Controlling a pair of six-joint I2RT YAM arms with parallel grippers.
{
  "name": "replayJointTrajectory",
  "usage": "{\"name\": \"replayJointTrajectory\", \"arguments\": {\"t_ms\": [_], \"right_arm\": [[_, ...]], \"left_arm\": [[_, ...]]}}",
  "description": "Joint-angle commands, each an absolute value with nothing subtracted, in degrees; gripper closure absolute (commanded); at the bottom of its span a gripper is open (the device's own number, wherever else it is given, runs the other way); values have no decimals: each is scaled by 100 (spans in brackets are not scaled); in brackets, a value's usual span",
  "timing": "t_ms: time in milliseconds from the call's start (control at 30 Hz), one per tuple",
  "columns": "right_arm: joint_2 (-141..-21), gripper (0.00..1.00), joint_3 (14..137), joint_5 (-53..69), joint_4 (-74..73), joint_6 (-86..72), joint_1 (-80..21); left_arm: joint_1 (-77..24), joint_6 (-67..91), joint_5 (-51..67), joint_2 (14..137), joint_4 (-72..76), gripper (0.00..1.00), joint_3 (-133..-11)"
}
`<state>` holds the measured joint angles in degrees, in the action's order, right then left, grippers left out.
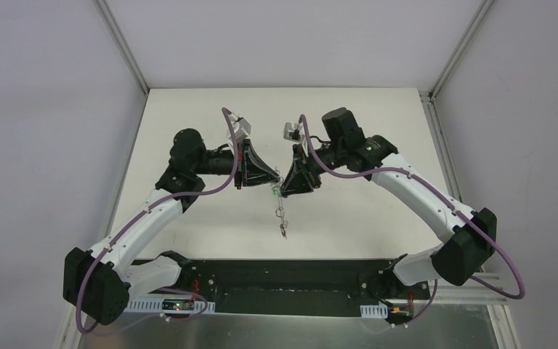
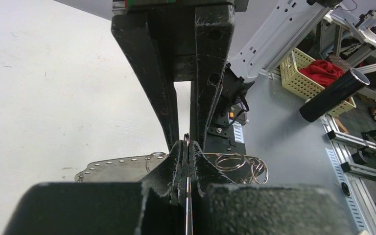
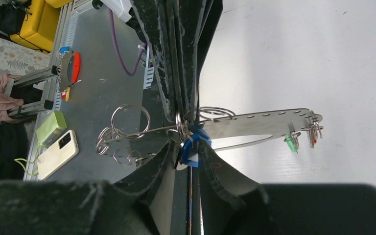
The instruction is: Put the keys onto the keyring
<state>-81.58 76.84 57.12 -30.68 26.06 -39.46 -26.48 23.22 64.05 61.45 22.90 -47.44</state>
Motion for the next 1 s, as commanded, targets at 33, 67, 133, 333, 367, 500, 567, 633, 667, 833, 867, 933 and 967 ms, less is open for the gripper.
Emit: {"name": "replayJointTrajectory", "arguments": {"t_ms": [33, 67, 133, 333, 367, 500, 567, 633, 667, 833, 867, 933, 967], "right_arm": [[-8032, 82, 7680, 5967, -2834, 2647, -3924], [-8053, 85, 7675, 5968, -2801, 2613, -3920], [-8089, 91, 7685, 5990, -2756, 2551, -3920], [-8214, 100, 7763, 6080, -2662, 2393, -3970], [-8238, 100, 7780, 6086, -2663, 2384, -3989], [-8362, 100, 7843, 6074, -2695, 2382, -4083], [-8404, 100, 7899, 6075, -2725, 2397, -4113], [-8450, 100, 7938, 6045, -2750, 2401, -4132], [-8464, 100, 7962, 6040, -2753, 2400, -4140], [-8464, 97, 8019, 5986, -2802, 2420, -4140], [-8447, 93, 8017, 5960, -2829, 2444, -4134], [-8394, 86, 8008, 5931, -2863, 2492, -4110], [-8369, 82, 8007, 5918, -2874, 2510, -4093]], "left_arm": [[-2558, 2866, 6471, 6056, 3286, 100, -4666], [-2558, 2937, 6465, 6071, 3386, 100, -4637], [-2558, 3038, 6436, 6090, 3542, 100, -4592], [-2558, 3238, 6367, 6166, 3962, 100, -4444], [-2558, 3307, 6359, 6183, 4058, 100, -4418], [-2558, 3469, 6354, 6209, 4350, 100, -4339], [-2558, 3517, 6356, 6206, 4420, 100, -4317], [-2558, 3539, 6356, 6184, 4471, 100, -4283], [-2559, 3548, 6355, 6175, 4492, 100, -4269], [-2558, 3534, 6387, 6154, 4527, 100, -4206], [-2558, 3519, 6389, 6145, 4508, 100, -4209], [-2558, 3484, 6403, 6128, 4467, 100, -4202], [-2558, 3481, 6408, 6126, 4458, 100, -4200]]}}
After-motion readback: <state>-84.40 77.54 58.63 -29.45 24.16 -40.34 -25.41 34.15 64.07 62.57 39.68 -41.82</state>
